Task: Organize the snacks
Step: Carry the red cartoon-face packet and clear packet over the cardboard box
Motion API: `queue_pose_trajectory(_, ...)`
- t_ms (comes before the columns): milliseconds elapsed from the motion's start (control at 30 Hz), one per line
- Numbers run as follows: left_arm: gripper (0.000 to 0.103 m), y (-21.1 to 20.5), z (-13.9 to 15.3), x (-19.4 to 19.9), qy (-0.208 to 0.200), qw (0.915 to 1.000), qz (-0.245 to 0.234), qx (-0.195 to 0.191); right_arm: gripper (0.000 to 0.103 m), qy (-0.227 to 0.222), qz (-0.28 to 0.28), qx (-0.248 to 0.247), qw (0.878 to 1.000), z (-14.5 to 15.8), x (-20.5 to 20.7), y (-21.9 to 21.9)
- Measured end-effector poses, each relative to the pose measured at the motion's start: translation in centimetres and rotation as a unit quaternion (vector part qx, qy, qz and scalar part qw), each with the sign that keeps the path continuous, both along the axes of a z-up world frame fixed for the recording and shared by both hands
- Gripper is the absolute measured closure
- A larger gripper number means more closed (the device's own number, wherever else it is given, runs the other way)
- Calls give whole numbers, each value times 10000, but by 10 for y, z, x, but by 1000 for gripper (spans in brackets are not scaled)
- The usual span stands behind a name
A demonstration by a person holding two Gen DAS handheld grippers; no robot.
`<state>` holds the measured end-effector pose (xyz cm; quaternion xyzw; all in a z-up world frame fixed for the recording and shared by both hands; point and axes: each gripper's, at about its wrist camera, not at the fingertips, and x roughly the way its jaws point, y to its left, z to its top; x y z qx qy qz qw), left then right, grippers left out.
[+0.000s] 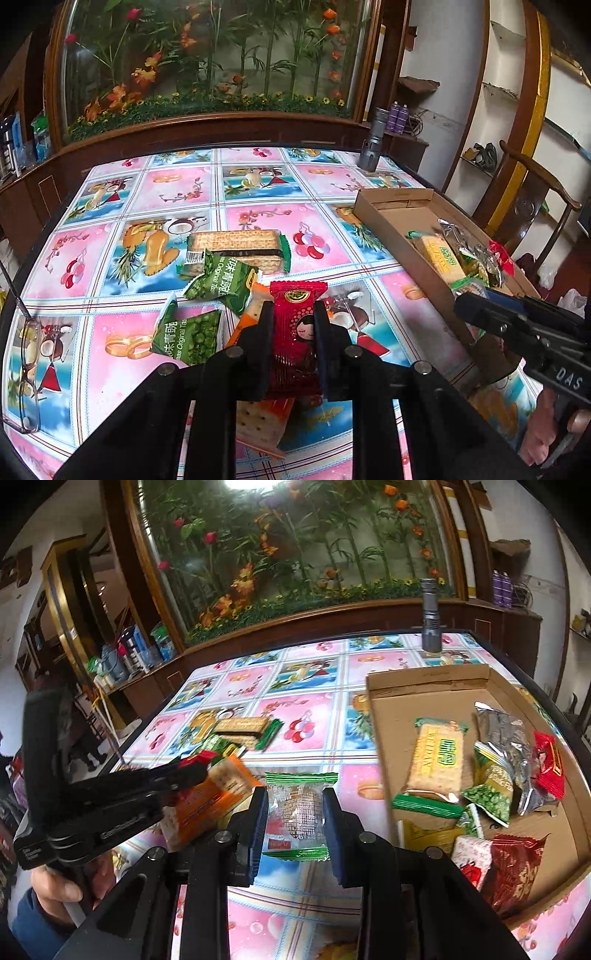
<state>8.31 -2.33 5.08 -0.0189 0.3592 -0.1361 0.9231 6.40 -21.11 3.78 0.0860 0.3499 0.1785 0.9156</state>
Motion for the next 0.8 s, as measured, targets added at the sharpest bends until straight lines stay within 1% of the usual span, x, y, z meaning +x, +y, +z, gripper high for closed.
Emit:
queue_pose_trajectory(100,84,2,1,0,-12,10000,4,-50,71,-34,-54,39,10000,2,0,-3)
queue_pose_trajectory(300,84,6,6,-3,-84,9995,-46,-286,71,-65,-124,101,9999,4,1,-9)
queue_pose_trajectory(533,84,5,12,-8,-272,9986,-142,-421,71,-105,-266,321,9991,10,3,-24)
queue_pose_trajectory(600,84,4,12,-9,-330,9988,-80,-351,71,-146,-330,341,9988,12,4,-29)
queue_pose_trajectory(667,84,0,13,-12,-472,9988,93,-75,71,-151,-387,413,9983,13,5,-35)
queue_pose_trajectory(733,84,-2,12,-12,-517,9984,215,48,71,-138,-451,451,9979,13,6,-39)
queue_pose_trajectory(800,84,-5,11,-13,-584,9973,351,261,71,-125,-485,480,9976,13,7,-42)
